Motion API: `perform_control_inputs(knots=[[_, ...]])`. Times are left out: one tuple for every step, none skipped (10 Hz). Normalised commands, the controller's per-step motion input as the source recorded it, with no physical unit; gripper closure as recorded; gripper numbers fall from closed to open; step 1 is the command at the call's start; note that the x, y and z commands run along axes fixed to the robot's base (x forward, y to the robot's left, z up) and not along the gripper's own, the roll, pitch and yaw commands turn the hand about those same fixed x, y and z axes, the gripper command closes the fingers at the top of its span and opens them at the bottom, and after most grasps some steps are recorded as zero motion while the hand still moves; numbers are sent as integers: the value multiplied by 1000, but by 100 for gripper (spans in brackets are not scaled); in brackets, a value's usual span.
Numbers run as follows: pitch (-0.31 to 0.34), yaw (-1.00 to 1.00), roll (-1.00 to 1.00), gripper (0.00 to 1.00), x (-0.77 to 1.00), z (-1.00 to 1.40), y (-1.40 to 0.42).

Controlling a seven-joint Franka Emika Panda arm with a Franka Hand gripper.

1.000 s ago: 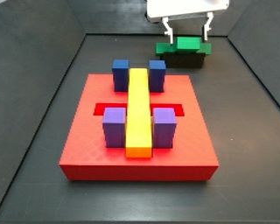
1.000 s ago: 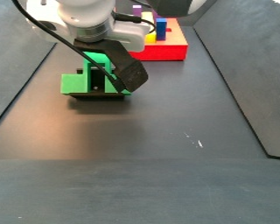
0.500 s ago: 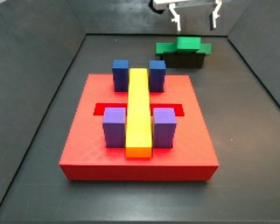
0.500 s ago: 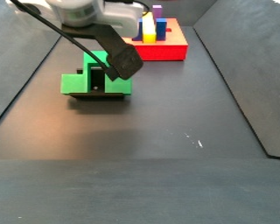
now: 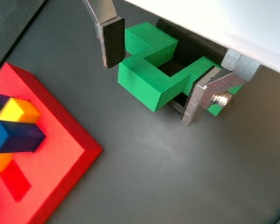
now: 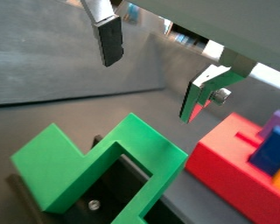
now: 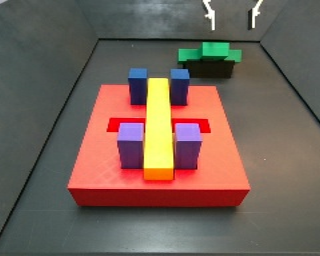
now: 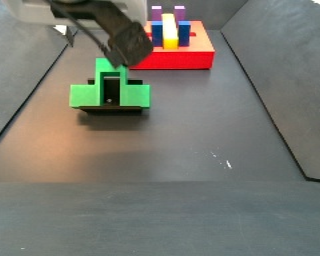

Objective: Pick up the green object. Move up. Place the green object on the fixture. Regrasp the green object. Move to above the board. Insert the green object.
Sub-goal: Regrasp the green object.

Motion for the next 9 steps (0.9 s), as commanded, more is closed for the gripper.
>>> perform_control_inputs(knots=[[0, 251, 1000, 0, -29, -17, -234], [0, 217, 1000, 0, -66, -6, -257], [0, 194, 1000, 0, -120, 0, -271], [0, 191, 1000, 0, -186, 0, -237], [0, 194, 1000, 0, -160, 0, -251], [0, 177, 1000, 0, -140, 0, -260], [0, 166, 1000, 0, -86, 0, -263], [0, 146, 1000, 0, -43, 0, -254], [9, 134, 1000, 0, -40, 0, -243]])
